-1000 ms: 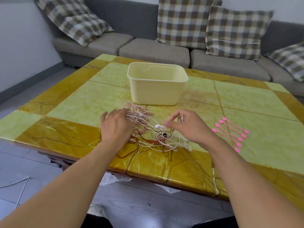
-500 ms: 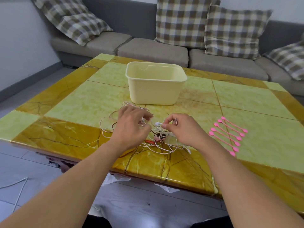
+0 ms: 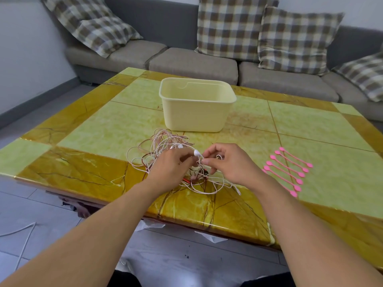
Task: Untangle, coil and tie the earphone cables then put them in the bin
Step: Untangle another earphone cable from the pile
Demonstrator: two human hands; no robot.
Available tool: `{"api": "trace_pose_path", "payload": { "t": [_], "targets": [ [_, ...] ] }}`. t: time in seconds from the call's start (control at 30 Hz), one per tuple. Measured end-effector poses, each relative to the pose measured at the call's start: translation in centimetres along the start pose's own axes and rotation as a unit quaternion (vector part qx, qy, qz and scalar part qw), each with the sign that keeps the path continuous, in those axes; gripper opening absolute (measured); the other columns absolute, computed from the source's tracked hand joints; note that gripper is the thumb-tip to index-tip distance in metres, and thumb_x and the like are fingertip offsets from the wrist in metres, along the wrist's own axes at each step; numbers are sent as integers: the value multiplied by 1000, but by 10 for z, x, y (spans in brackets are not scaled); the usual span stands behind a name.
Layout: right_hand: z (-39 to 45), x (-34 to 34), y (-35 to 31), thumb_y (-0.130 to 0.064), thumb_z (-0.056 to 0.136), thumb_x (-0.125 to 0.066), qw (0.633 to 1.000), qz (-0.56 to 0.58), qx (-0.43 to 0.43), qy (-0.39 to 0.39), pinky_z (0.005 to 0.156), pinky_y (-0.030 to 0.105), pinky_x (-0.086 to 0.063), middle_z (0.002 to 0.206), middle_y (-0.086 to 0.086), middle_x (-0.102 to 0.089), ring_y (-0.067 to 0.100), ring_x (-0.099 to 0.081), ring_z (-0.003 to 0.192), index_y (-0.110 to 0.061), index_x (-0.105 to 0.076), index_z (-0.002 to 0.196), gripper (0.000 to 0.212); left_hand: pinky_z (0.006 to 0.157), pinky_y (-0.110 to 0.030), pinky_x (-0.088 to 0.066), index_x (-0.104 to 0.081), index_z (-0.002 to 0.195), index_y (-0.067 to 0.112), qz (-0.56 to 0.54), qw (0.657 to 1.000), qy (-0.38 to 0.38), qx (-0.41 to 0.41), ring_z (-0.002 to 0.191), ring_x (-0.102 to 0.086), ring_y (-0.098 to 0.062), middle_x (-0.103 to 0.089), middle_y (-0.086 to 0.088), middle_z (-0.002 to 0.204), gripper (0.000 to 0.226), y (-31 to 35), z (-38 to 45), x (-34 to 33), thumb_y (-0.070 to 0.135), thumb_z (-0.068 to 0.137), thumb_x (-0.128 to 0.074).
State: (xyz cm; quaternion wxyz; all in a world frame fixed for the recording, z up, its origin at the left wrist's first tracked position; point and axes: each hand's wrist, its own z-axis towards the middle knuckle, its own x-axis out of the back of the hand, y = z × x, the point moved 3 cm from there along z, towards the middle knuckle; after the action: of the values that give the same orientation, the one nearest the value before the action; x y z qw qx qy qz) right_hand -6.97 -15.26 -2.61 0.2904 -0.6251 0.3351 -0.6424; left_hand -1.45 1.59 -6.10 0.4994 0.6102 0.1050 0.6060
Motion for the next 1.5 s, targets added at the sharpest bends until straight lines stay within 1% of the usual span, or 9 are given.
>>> {"api": "trace_pose_path", "payload": {
  "t": [0.17,0.33,0.53,0.63,0.7,0.93,1.23,1.4,1.5],
  "targets": [
    [-1,1,2,-13,90,-76,999,-8,2,-33,76,37,-56,73,-13,-72,11,-68,62,-27,-72,92,14,60,-28,-40,-69,121,32,44,999,8,23,71,-58,3,-63,17,73,27,-3,0,0,24,102,-52],
    [-3,5,5,-18,89,-76,998,-54,-17,-25,67,32,-50,78,-17,-74,2,-63,61,-35,-66,104,24,85,-37,-52,2,150,65,-30,999,5,44,94,-67,-5,-70,12,119,83,10,-4,4,15,100,-42],
    [-4,11,11,-16,89,-71,994,-96,-53,13,53,18,-40,83,-13,-74,-2,-61,59,-29,-66,107,22,85,-49,-57,21,155,41,-115,983,107,97,87,-68,-8,-73,18,96,97,0,-1,8,40,98,-57],
    [-5,15,11,-16,94,-68,991,-123,-50,1,51,12,-39,86,-14,-72,-6,-60,57,-31,-72,114,25,90,-31,-44,12,160,30,-65,985,114,108,99,-58,8,-63,22,119,99,3,-1,10,38,97,-63],
    [-6,19,12,-14,98,-64,991,-125,-56,-4,44,9,-35,90,-13,-68,-5,-52,43,-29,-74,117,26,93,-30,-39,-10,162,26,-41,985,108,126,122,-56,-6,-56,10,140,85,-2,0,10,38,97,-62],
    [-9,32,7,-24,103,-57,993,-29,-66,90,58,30,-48,91,-2,-73,15,-56,63,-20,-72,100,15,111,-56,-38,-47,145,22,81,980,129,127,138,-43,-24,-50,2,146,69,-12,3,12,53,86,-68],
    [-14,28,5,-38,101,-57,999,28,-13,-11,51,14,-36,64,-24,-66,-1,-47,51,-19,-72,94,25,124,-53,-12,-51,141,29,135,984,79,80,137,-46,-22,-60,1,138,54,-5,2,3,49,92,-63],
    [-13,32,15,-58,102,-43,996,67,-50,31,61,34,-39,100,17,-73,20,-54,68,-26,-69,84,46,124,-55,-11,-36,154,20,154,978,87,113,150,-27,-23,-35,-2,161,71,-15,3,6,38,91,-64],
    [-14,38,19,-55,104,-42,994,30,-86,61,58,27,-39,96,8,-75,15,-54,63,-14,-69,89,51,122,-53,-22,-34,154,17,140,973,119,140,150,-28,-27,-31,-3,163,73,-18,3,16,35,90,-64]
  ]
}}
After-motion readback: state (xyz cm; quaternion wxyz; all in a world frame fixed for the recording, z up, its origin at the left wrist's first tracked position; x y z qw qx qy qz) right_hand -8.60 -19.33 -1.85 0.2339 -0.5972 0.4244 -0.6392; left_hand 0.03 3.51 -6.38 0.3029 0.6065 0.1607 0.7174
